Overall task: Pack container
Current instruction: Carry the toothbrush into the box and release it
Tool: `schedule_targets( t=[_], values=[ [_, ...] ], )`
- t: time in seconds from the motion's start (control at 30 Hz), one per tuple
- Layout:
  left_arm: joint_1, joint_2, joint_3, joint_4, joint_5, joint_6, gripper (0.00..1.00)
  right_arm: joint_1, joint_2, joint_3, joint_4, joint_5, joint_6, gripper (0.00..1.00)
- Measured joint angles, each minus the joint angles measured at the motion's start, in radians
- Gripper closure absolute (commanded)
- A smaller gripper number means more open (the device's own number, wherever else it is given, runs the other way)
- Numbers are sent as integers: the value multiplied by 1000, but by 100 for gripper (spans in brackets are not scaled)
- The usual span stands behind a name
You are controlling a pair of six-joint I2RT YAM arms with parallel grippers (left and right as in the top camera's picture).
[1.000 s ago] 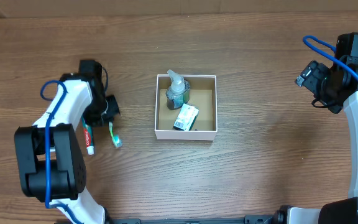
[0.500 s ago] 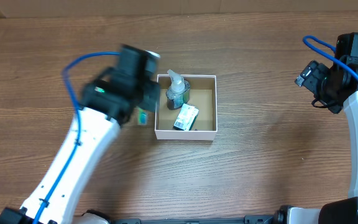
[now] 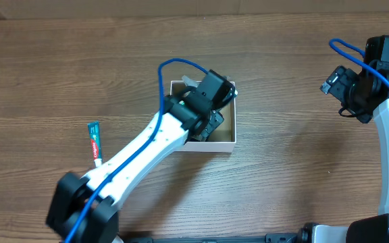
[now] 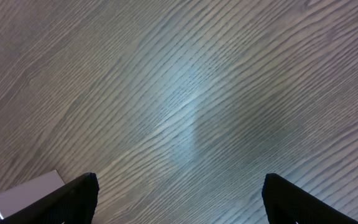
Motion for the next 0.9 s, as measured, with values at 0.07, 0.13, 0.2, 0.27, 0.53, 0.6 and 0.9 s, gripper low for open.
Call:
schedule_targets(
  t=[0.07,0.13,0.2,0.27,0.53,0.6,0.9],
  values=[
    [0,27,-3,-1,-16,0,61,0,0,0,0,0,0,13],
    [0,31,-8,-3,-27,5,44,0,0,0,0,0,0,13],
    [-1,30,-8,-1,-34,5,39,0,0,0,0,0,0,13],
    [-1,30,-8,-12,-39,0,39,0,0,0,-1,0,0,13],
    [1,-70,123,-264,-117,-127,25,0,0,0,-4,0,0,13],
    [11,-142,160,-304,-154,-193,15,0,0,0,-3,0,0,13],
    [400,-360,196,-601,-263,-688,0,0,0,0,-3,0,0,13]
  ],
)
